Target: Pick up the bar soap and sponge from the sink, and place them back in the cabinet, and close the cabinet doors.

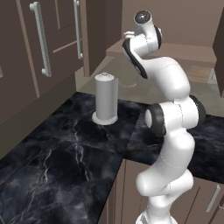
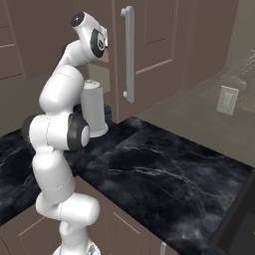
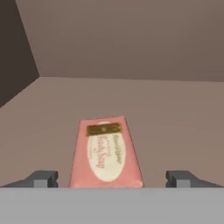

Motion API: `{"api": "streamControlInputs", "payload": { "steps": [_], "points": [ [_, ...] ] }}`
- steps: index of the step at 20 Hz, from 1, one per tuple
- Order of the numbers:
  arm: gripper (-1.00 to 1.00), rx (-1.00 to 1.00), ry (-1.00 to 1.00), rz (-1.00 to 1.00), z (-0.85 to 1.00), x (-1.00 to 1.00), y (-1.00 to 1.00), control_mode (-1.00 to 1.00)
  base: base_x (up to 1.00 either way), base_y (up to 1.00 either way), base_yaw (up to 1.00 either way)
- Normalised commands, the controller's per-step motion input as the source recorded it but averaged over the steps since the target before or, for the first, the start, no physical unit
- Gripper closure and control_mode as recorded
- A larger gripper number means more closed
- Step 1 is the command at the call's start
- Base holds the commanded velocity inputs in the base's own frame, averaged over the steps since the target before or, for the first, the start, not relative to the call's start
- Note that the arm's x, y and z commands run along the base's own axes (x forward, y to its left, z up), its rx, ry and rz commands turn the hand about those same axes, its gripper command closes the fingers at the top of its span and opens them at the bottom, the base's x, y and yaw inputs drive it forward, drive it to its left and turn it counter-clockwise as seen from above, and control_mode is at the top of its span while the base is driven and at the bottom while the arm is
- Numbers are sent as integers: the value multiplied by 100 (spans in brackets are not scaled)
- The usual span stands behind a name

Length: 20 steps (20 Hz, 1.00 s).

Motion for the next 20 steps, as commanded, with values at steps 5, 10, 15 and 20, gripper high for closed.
{"api": "streamControlInputs", "payload": {
  "steps": [5, 10, 15, 20],
  "points": [
    [-100, 0, -5, 0, 0, -45, 0, -100, 0, 0, 0],
    [-100, 0, -4, 0, -11, -62, 1, -100, 0, 0, 0],
    [-100, 0, -2, 0, -27, -74, 5, -100, 0, 0, 0],
    [-100, 0, 0, 1, -14, -91, 6, -100, 0, 0, 0]
  ]
}}
